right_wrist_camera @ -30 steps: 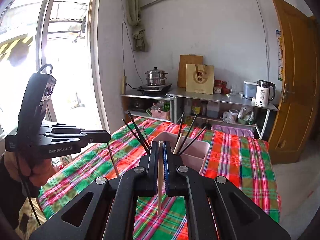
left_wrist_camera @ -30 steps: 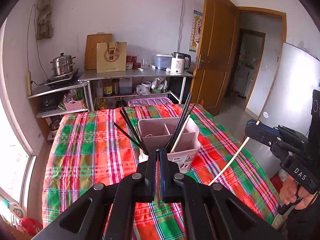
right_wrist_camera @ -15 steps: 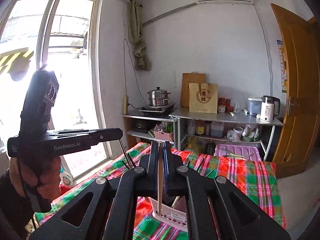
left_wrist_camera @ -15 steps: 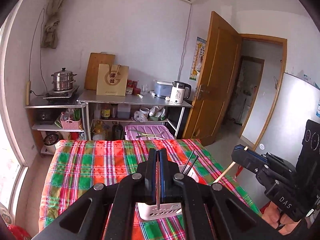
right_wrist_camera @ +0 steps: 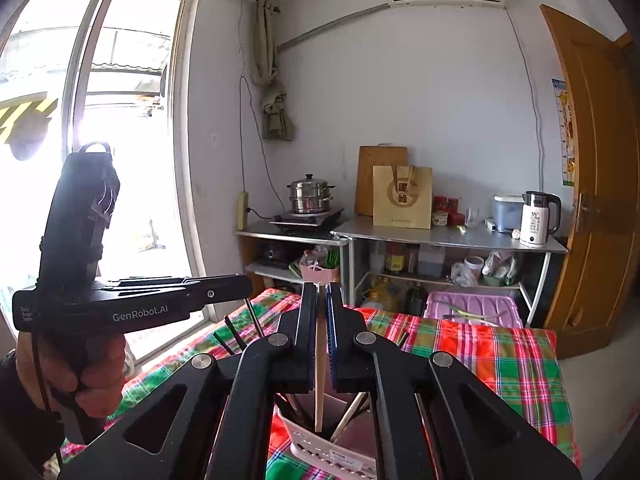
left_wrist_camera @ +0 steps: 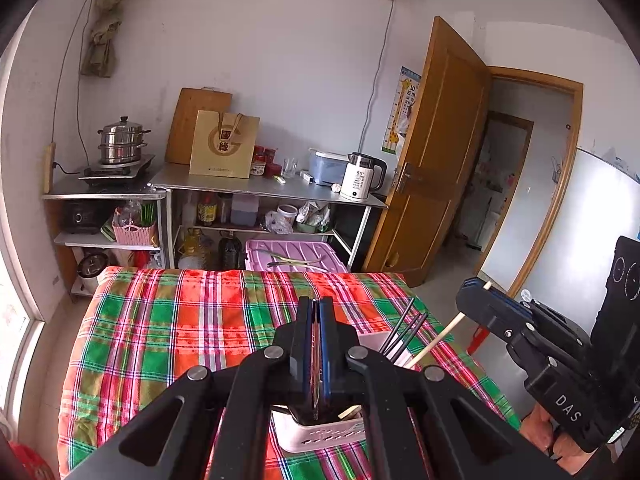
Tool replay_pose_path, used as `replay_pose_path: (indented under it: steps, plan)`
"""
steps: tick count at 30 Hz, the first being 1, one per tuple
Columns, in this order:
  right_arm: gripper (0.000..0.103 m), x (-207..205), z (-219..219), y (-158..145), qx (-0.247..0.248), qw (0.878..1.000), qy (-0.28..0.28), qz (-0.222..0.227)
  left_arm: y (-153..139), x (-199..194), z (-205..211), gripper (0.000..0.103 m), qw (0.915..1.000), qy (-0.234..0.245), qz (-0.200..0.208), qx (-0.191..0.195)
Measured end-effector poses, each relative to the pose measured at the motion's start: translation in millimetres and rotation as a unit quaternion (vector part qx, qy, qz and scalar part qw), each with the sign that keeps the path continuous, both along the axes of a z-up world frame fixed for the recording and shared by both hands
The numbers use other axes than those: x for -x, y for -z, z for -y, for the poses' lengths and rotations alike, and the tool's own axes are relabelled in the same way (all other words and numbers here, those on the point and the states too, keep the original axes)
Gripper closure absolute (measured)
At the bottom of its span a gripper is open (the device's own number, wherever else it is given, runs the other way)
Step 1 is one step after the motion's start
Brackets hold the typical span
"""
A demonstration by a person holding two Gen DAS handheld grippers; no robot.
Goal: Organize utensils
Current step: 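Lower the chopsticks into the basket compartments with both grippers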
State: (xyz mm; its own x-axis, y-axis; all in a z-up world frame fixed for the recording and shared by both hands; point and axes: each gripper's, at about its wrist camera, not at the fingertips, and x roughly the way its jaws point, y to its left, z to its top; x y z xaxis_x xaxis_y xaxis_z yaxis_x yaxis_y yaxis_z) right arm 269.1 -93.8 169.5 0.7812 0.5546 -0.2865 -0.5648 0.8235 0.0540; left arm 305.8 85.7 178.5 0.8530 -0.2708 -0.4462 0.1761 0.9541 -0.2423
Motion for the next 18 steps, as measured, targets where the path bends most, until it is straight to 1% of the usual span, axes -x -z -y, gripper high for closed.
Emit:
replay_pose_path:
  steps: [8, 18]
  plan:
    - [0.099, -5.9, -2.4, 13.7, 0.015, 1.0, 0.001, -0.011, 15.7, -3.7, 3.2, 0.1, 0.9999, 0.013, -0.009, -0.004]
    - [0.099, -11.2, -1.7, 30.4, 0.031, 0.999, 0.001, -0.03, 35.6, -0.9, 5.1, 0.1, 0.9995, 0.017, -0.023, -0.013]
